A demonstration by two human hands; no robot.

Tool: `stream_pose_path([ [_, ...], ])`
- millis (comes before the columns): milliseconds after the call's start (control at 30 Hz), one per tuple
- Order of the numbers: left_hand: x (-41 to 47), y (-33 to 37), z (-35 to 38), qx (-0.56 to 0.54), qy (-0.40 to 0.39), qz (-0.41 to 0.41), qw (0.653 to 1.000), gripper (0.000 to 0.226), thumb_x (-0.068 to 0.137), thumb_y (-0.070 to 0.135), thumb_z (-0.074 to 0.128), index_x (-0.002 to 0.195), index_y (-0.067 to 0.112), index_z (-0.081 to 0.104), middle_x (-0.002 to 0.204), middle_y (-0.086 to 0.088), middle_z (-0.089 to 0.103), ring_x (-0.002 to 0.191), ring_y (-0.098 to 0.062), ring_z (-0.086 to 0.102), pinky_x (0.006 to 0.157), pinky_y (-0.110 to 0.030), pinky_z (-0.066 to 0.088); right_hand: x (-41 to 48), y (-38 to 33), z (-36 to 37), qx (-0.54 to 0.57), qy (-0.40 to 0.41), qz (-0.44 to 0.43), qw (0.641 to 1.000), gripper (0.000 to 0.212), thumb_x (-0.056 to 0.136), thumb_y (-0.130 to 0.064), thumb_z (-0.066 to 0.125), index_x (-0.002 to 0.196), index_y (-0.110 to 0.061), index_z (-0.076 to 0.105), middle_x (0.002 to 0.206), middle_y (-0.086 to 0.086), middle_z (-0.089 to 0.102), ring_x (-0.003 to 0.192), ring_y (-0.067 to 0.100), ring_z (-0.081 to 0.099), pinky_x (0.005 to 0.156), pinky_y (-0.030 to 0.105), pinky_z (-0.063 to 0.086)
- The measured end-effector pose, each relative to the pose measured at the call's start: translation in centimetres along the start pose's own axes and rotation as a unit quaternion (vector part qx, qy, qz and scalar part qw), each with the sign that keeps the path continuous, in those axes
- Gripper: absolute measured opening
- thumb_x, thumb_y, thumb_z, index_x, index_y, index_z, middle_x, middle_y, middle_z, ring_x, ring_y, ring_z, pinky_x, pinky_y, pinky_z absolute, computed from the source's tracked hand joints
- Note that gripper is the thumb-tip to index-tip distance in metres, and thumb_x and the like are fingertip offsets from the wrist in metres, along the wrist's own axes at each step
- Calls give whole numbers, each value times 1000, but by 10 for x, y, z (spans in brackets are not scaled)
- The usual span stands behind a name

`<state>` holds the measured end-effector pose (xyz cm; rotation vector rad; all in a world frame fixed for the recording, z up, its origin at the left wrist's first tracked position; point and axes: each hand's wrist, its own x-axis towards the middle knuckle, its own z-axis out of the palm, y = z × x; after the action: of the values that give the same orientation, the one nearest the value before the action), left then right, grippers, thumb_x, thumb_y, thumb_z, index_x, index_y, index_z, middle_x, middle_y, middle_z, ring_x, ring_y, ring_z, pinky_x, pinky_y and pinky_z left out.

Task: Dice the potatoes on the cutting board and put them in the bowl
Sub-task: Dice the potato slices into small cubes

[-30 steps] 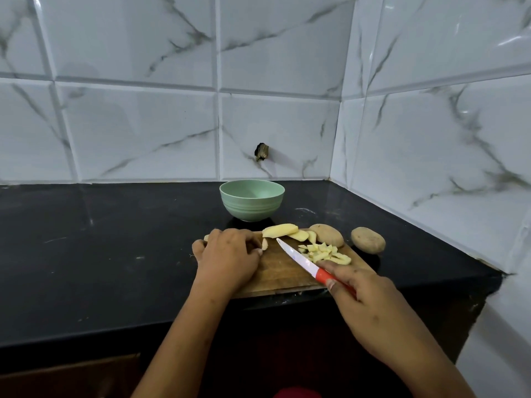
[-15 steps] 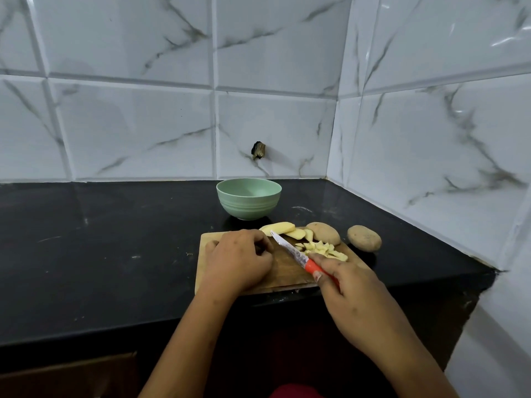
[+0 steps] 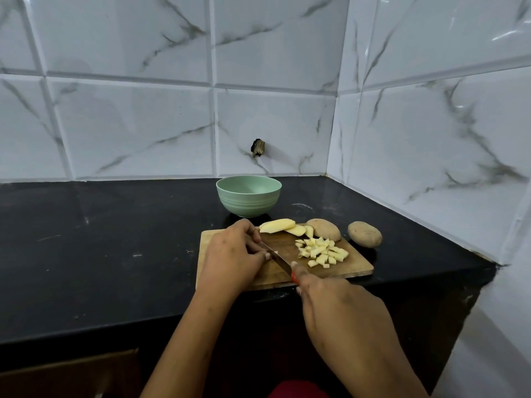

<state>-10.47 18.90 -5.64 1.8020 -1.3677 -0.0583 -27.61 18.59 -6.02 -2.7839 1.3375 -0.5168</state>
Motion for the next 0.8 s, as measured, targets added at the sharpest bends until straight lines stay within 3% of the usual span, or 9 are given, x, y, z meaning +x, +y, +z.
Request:
stream_pose_path([
  [67, -1, 1, 0, 2, 3, -3, 1000, 24, 76, 16, 76, 83, 20, 54, 62, 17, 65, 75, 11, 55, 67, 10, 22, 3, 1, 1, -25, 0, -11, 1000, 62, 102, -24, 38, 152, -36, 3, 91, -6, 49, 76, 11, 50, 53, 21, 35],
  [233, -3, 1, 1, 8, 30, -24, 999, 29, 75, 20, 77, 83, 21, 50, 65, 14, 66, 74, 7, 54, 68, 8, 24, 0, 3, -6, -71, -18, -21, 997, 64, 101, -22, 41, 152, -35, 4, 90, -5, 51, 75, 12, 51, 55, 22, 38],
  [333, -5, 3, 2, 18, 45, -31, 998, 27, 77, 22, 76, 83, 23, 49, 66, 14, 64, 72, 6, 52, 62, -5, 33, -12, -5, -14, -76, -81, -4, 994, 73, 99, -13, 42, 152, -30, -5, 99, 1, 55, 72, 14, 48, 53, 24, 36],
  [433, -8, 5, 4, 29, 68, -34, 997, 23, 78, 20, 73, 83, 21, 50, 68, 11, 63, 76, -2, 56, 68, -23, 44, -20, -23, -12, -53, -121, 5, 991, 75, 99, -9, 42, 152, -21, -11, 102, 8, 51, 66, 14, 40, 50, 25, 32],
  [567, -13, 8, 5, 43, 83, -24, 995, 19, 78, 18, 69, 84, 20, 51, 73, 8, 64, 79, -11, 60, 74, -34, 49, -21, -35, -6, -80, -76, -5, 994, 68, 99, -2, 36, 153, -14, -4, 91, 9, 45, 65, 16, 38, 46, 26, 28],
  [667, -12, 9, 7, 51, 81, -24, 995, 18, 80, 19, 67, 86, 23, 51, 78, 10, 66, 84, -10, 61, 78, -35, 49, -18, -17, -11, -71, -31, 6, 997, 68, 98, -8, 42, 153, -22, 4, 101, 3, 56, 67, 12, 44, 48, 23, 31],
  [800, -2, 14, 12, 104, 43, -16, 994, 14, 84, 22, 62, 86, 28, 50, 86, 10, 66, 90, -12, 59, 84, -39, 46, -22, 8, -17, -34, 39, 51, 997, 42, 101, -23, 39, 142, -32, 32, 107, -6, 61, 84, 10, 59, 57, 22, 40],
])
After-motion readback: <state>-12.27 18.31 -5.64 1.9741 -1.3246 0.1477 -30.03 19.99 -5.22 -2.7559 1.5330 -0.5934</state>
